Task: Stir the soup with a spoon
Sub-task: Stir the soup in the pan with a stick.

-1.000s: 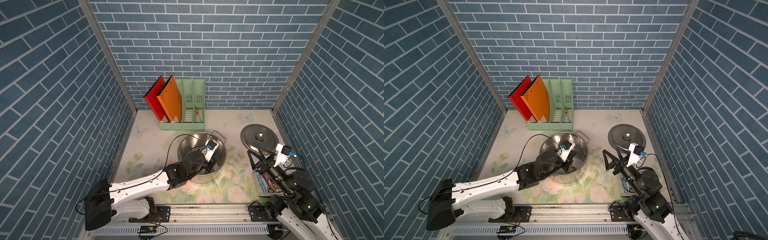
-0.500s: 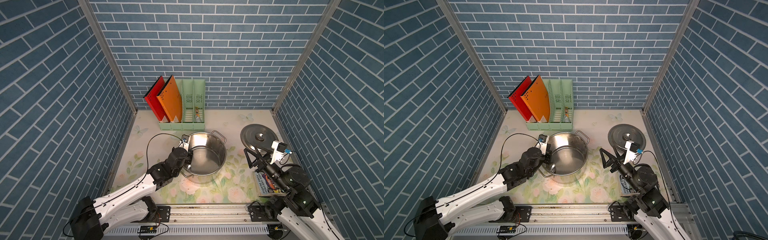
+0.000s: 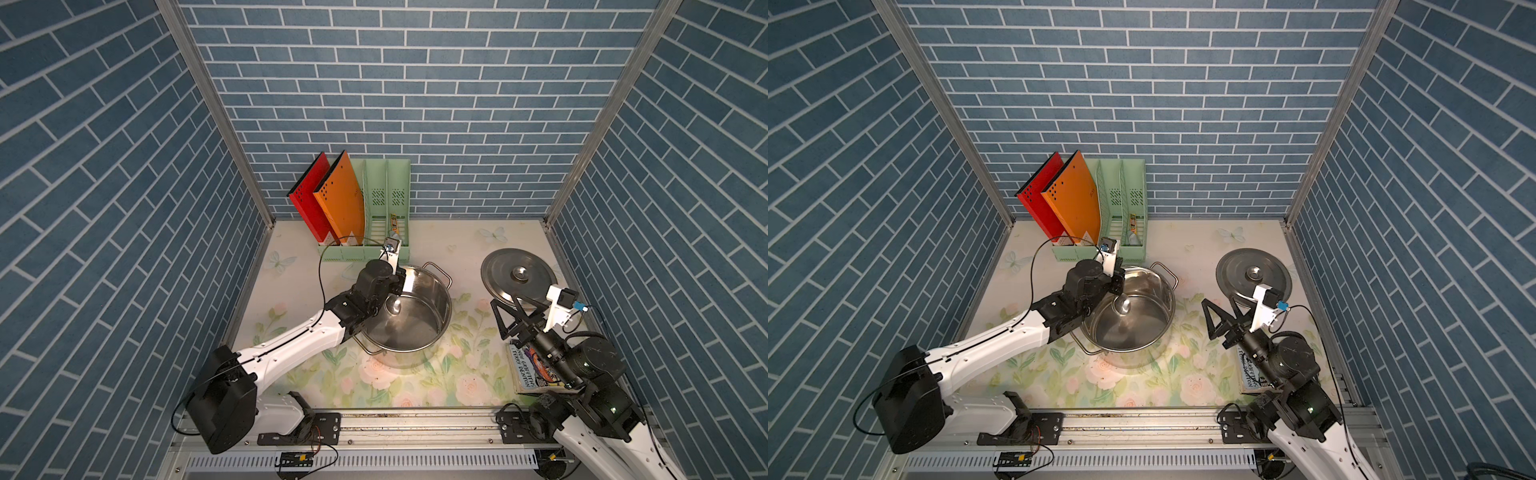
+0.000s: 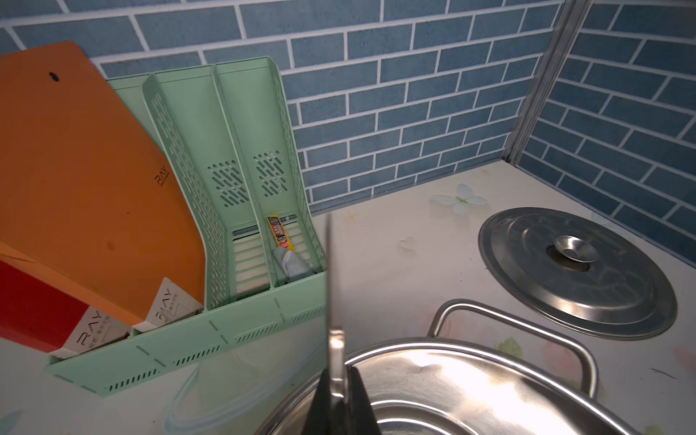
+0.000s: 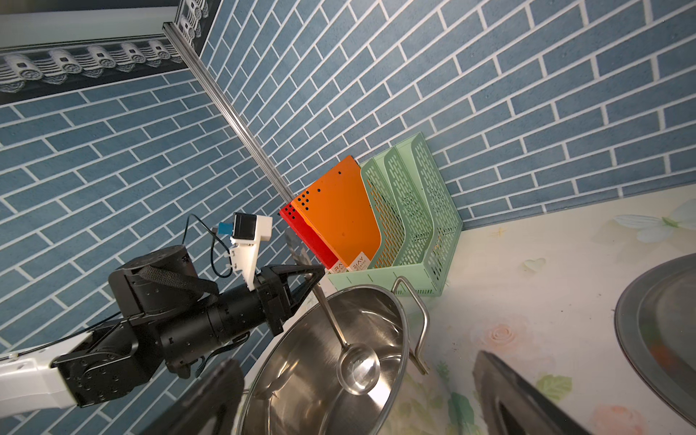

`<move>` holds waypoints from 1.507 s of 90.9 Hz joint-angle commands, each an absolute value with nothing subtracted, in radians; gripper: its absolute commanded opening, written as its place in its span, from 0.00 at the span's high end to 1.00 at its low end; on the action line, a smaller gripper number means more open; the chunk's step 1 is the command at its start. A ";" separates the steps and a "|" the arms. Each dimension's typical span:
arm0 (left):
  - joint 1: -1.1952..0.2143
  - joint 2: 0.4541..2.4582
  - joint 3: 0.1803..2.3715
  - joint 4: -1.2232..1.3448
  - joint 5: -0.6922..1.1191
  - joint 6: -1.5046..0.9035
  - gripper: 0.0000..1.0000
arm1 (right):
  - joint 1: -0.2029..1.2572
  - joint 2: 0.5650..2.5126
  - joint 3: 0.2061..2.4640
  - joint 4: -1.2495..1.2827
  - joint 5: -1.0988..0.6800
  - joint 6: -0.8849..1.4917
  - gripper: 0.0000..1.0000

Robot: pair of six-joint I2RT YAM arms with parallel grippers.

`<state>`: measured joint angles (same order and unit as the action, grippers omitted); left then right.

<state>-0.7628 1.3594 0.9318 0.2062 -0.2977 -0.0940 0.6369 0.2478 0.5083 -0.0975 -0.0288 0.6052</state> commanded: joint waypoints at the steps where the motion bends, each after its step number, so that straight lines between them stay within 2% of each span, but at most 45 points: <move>1: -0.785 1.397 0.971 0.309 -0.199 -0.089 1.00 | 0.641 0.219 0.540 -0.123 -0.003 0.600 0.00; 25: -0.924 1.439 0.993 0.356 -0.089 -0.032 1.00 | 0.641 0.205 0.537 -0.137 0.001 0.600 0.00; 47: -1.034 1.373 0.933 0.288 -0.085 0.019 1.00 | 0.641 0.210 0.524 -0.116 -0.008 0.602 0.00; 71: -1.067 1.187 0.791 0.170 -0.168 -0.029 1.00 | 0.641 0.223 0.493 -0.075 -0.019 0.615 0.00; 87: -1.066 1.061 0.715 0.054 -0.300 -0.067 1.00 | 0.641 0.250 0.483 -0.045 -0.031 0.616 0.00; 108: -0.987 0.977 0.669 -0.057 -0.434 -0.108 1.00 | 0.643 0.270 0.478 -0.018 -0.048 0.621 0.00; 122: -0.855 0.948 0.647 -0.046 -0.431 -0.112 1.00 | 0.640 0.259 0.486 -0.035 -0.041 0.620 0.00; 137: -0.761 1.021 0.683 0.049 -0.392 -0.111 1.00 | 0.641 0.250 0.482 -0.040 -0.036 0.623 0.00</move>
<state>-0.7990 0.9764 0.6567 -0.0021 -0.3916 -0.1204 0.6369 0.2657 0.4812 -0.0612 -0.0345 0.6060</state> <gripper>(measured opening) 0.081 0.996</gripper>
